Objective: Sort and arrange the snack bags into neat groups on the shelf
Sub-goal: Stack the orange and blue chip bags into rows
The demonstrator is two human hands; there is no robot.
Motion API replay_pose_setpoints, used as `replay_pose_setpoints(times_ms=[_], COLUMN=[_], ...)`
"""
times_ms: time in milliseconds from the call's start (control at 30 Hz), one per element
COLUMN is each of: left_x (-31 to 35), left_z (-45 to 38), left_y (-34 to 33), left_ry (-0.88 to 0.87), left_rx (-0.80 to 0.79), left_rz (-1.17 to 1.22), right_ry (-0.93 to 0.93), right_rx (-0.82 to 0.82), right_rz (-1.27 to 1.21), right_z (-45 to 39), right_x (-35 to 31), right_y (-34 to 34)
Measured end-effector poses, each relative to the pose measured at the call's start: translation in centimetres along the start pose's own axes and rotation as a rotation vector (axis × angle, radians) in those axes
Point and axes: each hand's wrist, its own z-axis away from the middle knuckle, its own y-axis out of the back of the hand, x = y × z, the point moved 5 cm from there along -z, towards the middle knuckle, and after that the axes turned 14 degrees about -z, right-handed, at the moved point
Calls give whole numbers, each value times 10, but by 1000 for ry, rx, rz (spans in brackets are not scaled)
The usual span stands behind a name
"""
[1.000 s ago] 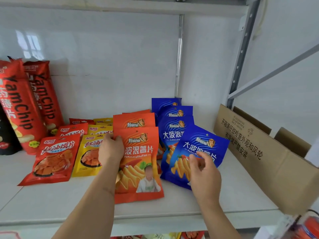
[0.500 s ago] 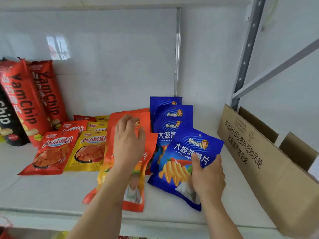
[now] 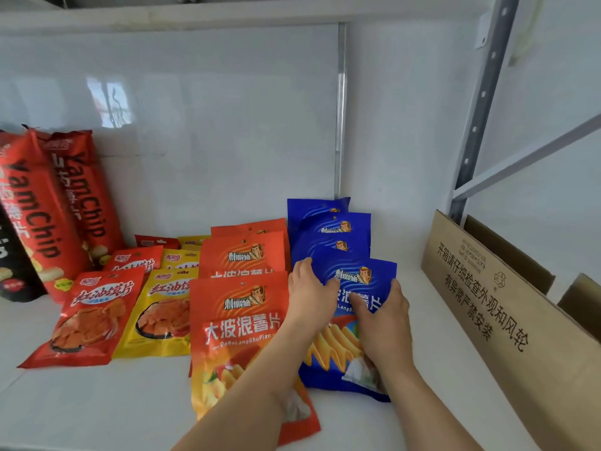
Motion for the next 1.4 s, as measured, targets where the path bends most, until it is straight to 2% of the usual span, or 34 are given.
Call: replay_pose_setpoints(times_ms=[200,367,433,700,967,1167,1400], left_x=[-4,-17,-19,-30,-29,-28,-24], left_z=[-30,-46,-50,-59,-61,-71,-72], left_y=[0,-8,-10,-16,-18,-24,-31], left_ry=[85,302,342,327,448,384,389], left_rx=[43,12,-32,-26,-149,-105,-271], left_rz=[19,386,443,442,481,361,462], right_ry=[-25,-41,-40,-61,-60,-79,-116], right_rx=[-33,-91,-122,-236,-408,-443,-466], right_rz=[-125,-219,-246,-249,-87,-73,-104], right_z=[-13,-15,-16,-21,-28,-37,-45], right_x=[10,9,5,6,1,-2,-1], right_y=[0,-1,-2,-5,-8,-4,6])
